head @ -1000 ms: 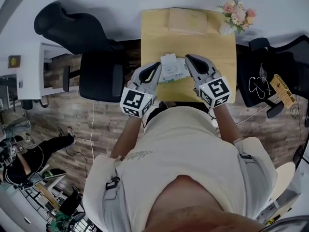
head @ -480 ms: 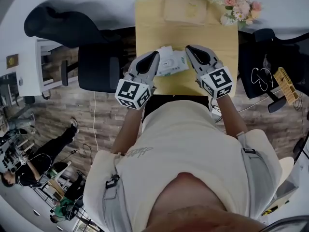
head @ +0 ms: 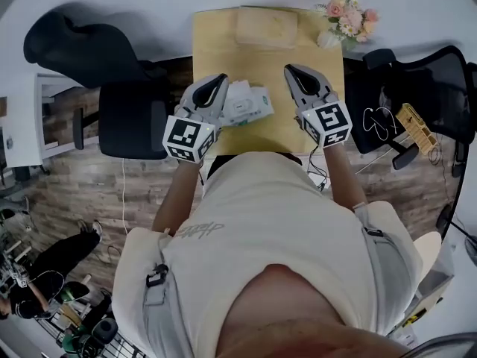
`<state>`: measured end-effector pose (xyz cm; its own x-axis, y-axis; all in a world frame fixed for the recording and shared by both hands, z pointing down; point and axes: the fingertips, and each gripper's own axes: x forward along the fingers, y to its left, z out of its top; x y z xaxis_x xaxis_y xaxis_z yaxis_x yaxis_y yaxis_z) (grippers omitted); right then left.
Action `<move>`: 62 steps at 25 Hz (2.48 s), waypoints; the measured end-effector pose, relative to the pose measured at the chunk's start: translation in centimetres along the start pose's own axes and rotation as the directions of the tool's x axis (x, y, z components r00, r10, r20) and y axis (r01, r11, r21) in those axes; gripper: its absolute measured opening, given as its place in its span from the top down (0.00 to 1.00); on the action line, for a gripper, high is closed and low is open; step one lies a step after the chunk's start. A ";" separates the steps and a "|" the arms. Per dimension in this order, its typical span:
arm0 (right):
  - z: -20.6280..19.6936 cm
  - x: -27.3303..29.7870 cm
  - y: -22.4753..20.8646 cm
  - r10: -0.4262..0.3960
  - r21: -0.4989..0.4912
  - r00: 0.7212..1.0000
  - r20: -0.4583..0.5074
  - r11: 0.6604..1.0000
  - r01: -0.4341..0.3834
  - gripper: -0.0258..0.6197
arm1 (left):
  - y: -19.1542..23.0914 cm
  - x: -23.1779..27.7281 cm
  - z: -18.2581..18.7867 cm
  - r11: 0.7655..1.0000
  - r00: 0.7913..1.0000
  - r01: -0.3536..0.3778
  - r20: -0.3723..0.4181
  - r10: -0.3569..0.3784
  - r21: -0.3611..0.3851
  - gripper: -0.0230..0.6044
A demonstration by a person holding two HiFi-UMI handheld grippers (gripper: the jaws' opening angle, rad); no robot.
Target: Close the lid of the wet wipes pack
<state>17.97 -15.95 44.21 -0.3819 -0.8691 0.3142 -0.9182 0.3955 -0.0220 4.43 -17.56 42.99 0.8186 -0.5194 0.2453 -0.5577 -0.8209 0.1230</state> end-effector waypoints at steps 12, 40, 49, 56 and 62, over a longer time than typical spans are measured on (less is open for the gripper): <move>1.2 2.9 2.8 0.019 0.031 1.000 0.003 0.999 -0.019 0.96 | 1.5 -1.6 -1.9 0.997 1.000 0.000 0.000 0.000 -0.081 0.94; -11.1 7.8 4.0 0.136 -0.003 0.951 -0.277 0.990 -0.142 0.85 | 3.2 -1.2 -4.5 0.985 0.998 -0.059 -0.020 0.057 -0.163 0.94; -16.9 11.8 4.8 0.218 0.054 0.887 -0.408 0.975 -0.215 0.85 | 5.2 0.2 -6.0 0.982 0.997 -0.056 -0.054 0.047 -0.180 0.94; -20.5 14.4 5.4 0.296 0.154 0.817 -0.495 0.955 -0.253 0.85 | 6.5 0.1 -6.9 0.974 0.995 -0.078 -0.071 0.064 -0.211 0.94; -23.1 15.7 5.3 0.349 0.211 0.749 -0.564 0.937 -0.278 0.85 | 7.1 -0.4 -7.8 0.970 0.993 -0.097 -0.093 0.077 -0.225 0.94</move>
<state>9.50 -20.67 70.97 -0.5471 -0.3452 0.7625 -0.7764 0.5498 -0.3082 -0.91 -21.37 51.23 0.7567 -0.5569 0.3425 -0.6507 -0.6922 0.3122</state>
